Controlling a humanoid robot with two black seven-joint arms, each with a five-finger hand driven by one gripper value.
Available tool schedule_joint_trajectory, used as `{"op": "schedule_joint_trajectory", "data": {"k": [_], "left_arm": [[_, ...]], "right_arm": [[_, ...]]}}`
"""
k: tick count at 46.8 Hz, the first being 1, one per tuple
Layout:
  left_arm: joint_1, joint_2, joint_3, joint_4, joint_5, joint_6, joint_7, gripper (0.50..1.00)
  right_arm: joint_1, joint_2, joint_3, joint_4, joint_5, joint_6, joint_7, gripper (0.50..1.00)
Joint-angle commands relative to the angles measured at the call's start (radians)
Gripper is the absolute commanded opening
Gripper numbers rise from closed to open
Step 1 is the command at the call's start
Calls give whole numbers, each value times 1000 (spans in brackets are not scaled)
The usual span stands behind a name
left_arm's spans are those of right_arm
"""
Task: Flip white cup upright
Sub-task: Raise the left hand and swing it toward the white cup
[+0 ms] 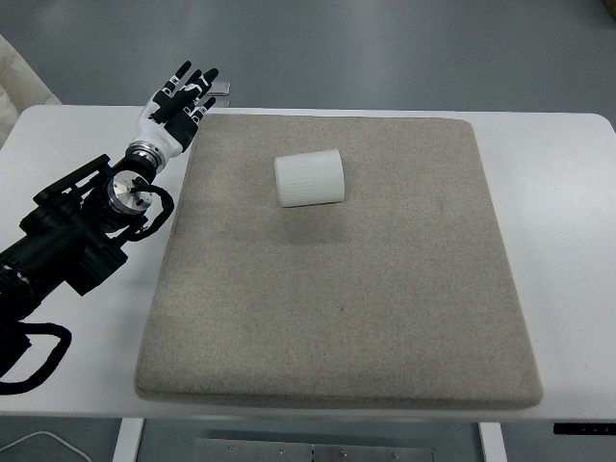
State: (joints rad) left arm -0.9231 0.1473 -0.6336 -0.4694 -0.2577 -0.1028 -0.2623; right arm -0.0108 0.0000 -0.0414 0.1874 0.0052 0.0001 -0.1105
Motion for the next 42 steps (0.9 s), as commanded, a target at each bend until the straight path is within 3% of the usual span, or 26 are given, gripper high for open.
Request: {"op": "schedule_joint_trajectory", "data": {"k": [1,19,30,42], "left_arm": [[0,0,0,0,0,0,0,994],[3,12,-89,32,0,-17,3,994],[-11,5,-84,63,12,-89,2,994],[-66,0,-55,57,187,-89,11,992]], "right_arm": [[0,0,0,0,-1,0,-1,930],[2,0,-3,0,1,-2,0,930],[2,0,0,1,1,0,0,930],[2,0,-2,1,-1,0,0,930]]}}
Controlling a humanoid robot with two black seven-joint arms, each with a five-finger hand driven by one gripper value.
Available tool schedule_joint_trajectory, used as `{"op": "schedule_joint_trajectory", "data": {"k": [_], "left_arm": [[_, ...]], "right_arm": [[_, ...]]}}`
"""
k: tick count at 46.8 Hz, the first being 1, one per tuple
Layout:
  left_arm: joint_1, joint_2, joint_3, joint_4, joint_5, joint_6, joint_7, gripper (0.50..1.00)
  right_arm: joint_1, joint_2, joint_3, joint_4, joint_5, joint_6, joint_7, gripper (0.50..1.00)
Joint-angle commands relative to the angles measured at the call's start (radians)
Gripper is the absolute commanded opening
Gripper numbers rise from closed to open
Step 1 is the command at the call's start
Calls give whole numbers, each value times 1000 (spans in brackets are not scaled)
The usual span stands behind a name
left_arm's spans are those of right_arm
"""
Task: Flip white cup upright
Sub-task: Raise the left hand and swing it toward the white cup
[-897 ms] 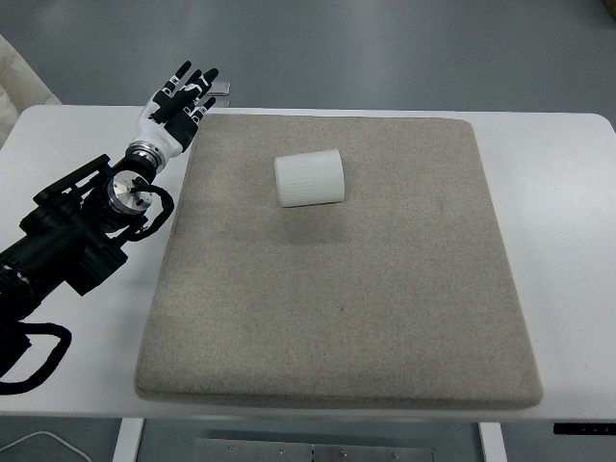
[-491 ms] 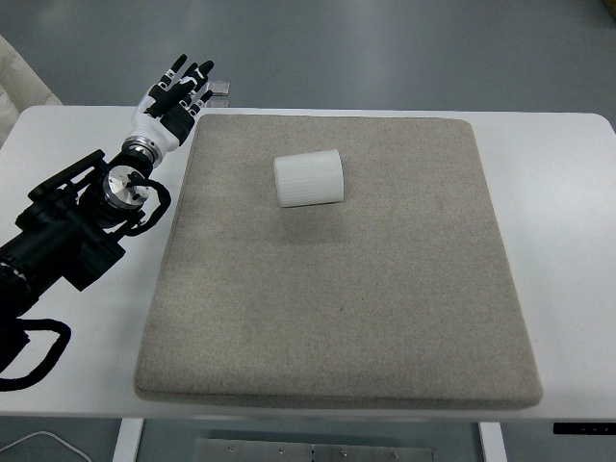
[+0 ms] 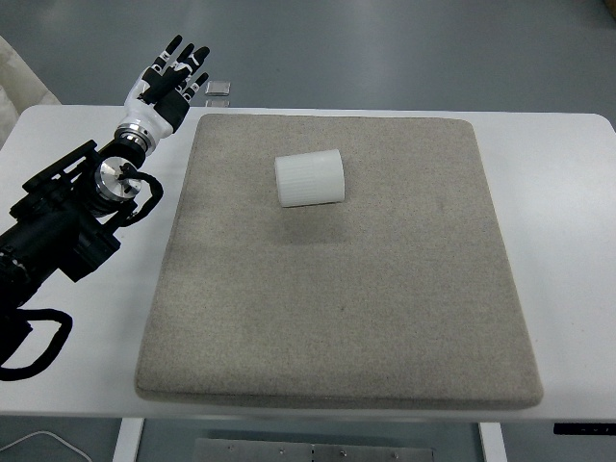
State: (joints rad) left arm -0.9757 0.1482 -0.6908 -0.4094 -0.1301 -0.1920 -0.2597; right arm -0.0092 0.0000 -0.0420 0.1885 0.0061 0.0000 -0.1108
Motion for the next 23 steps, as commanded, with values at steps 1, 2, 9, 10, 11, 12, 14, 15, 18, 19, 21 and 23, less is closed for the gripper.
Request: {"op": "schedule_joint_trajectory", "data": {"k": [1,2,9,10,11,12,14,15,18,19,21,23], "left_arm": [[-18,-1,2,-5,84,0,8,992],[-21,-2,5,-6,107,0,11,992],[-67,-3,89,-8,239,-3,17,992],[-73,-2,112,-8,251,-3,17,992],[-81,-2,134,-8,262,-3,17,992],[-89,-2,158,-8,271,-4,17,992],[-107,-2,203,-8,279,-4,17,992],[-116,-2,226,-8,279,-4,17,992],[-141,-2,296,-8,279,-4,17,992],[-149,-2,321,-8,280,-4,17,992],[-164,-2,368,-9,280,-4,16,992],[-181,-2,410,-11,284,-4,17,992]], "right_arm": [[0,0,-1,0,-2,0,0,930],[0,0,-1,0,-2,0,-1,930],[0,0,-1,0,-2,0,-1,930],[0,0,-1,0,-2,0,-1,930],[0,0,-1,0,-2,0,-1,930],[0,0,-1,0,-2,0,0,930],[5,0,-1,0,-2,0,0,930],[6,0,1,0,-2,0,-1,930],[6,0,1,0,-2,0,-1,930],[6,0,-1,0,-2,0,0,930],[9,0,1,2,-2,0,-1,930],[12,0,-1,2,-2,0,-1,930]]}}
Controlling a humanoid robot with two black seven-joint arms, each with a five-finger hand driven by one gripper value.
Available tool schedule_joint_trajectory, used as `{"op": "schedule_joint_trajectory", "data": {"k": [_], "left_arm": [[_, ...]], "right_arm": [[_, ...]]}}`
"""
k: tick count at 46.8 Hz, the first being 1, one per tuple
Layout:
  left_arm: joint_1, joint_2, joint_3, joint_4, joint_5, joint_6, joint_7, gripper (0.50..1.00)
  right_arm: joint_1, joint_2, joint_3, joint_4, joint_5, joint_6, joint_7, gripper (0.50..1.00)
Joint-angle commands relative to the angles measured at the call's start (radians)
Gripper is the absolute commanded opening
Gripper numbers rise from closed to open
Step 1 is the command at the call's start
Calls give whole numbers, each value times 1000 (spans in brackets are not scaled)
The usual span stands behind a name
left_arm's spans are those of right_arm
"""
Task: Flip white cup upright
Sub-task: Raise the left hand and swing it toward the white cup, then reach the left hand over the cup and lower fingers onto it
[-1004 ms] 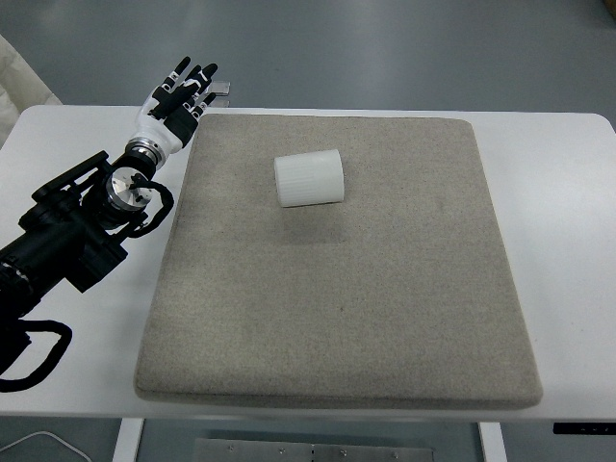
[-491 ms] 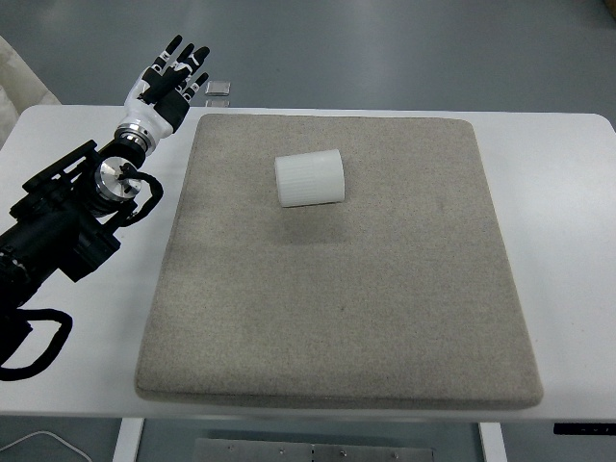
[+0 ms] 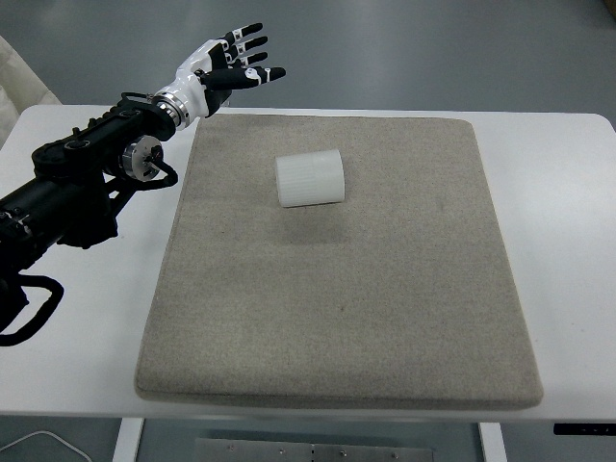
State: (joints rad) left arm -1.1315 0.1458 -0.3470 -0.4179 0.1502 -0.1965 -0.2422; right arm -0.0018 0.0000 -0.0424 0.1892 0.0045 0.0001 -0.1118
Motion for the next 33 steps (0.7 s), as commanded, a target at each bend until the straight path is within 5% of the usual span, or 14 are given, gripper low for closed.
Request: {"op": "schedule_joint_trajectory", "data": {"k": [1,25,33], "left_arm": [[-31,0,86,-5,6,0,0,992],[-122,15,318,-183,356,-3,35,994],[-143,32,319,-246,434,-3,104,994]], "right_arm": [[6,0,1,1,0,0,0,930],[12,0,-1,7,0,1,0,930],[13,0,-1,7,0,1,0,930]]}}
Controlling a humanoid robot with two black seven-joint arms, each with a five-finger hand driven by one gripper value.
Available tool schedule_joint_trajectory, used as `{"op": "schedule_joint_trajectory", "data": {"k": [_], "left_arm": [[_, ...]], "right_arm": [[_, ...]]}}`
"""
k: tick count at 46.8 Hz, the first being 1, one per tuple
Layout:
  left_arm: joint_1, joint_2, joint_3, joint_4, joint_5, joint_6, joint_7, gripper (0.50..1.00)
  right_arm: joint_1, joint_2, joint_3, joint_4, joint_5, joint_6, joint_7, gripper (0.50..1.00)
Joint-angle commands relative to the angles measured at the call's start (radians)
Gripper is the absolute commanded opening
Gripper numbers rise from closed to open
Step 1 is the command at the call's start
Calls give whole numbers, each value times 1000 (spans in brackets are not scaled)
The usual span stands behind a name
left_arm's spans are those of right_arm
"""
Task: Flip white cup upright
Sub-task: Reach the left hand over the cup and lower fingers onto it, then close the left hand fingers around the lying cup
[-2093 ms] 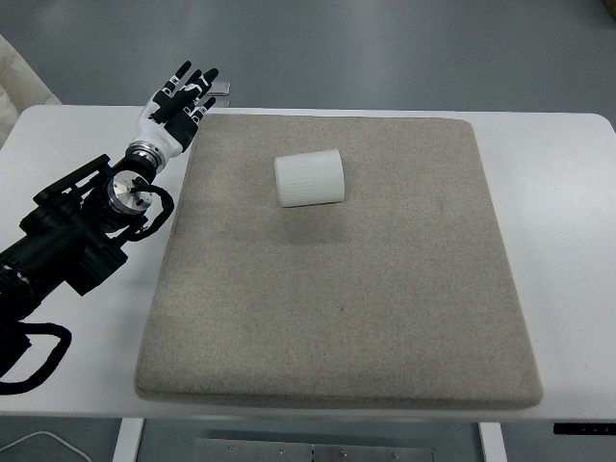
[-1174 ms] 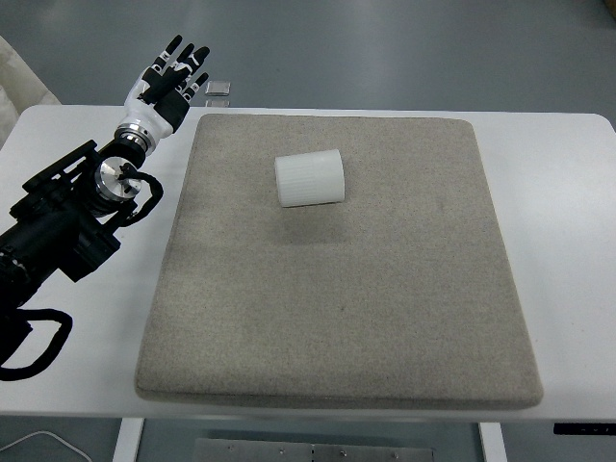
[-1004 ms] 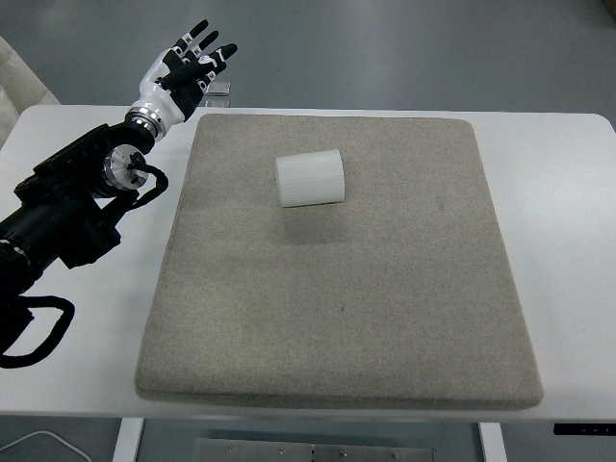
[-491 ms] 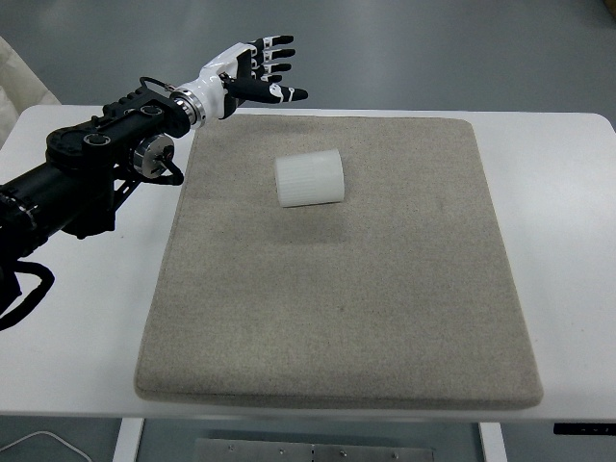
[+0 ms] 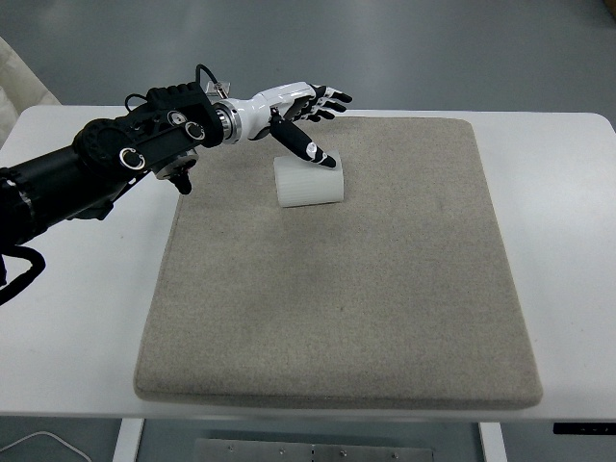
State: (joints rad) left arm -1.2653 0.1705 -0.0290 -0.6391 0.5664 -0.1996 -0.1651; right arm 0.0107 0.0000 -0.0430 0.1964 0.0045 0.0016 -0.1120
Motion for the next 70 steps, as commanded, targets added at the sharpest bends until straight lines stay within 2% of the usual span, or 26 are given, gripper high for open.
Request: {"op": "schedule_joint_trajectory", "data": {"k": [1,8,17,28,70], "left_arm": [[-15,9,0,-36,20,0,38,994],[-54,26,24,-103,23,2,133,994],[-94,37,70,-131,23,8,180,994],[-101,35,80,-137,29,5,199,994],[-82,-22,153,-94,53,16,197,990]], "right_arm": [[0,0,0,0,0,0,0,930],[2,0,0,0,0,0,0,930],[3,0,0,0,0,0,0,930],[14,0,0,0,0,0,0,930],[14,0,-1,0,0,-2,0,930]]}}
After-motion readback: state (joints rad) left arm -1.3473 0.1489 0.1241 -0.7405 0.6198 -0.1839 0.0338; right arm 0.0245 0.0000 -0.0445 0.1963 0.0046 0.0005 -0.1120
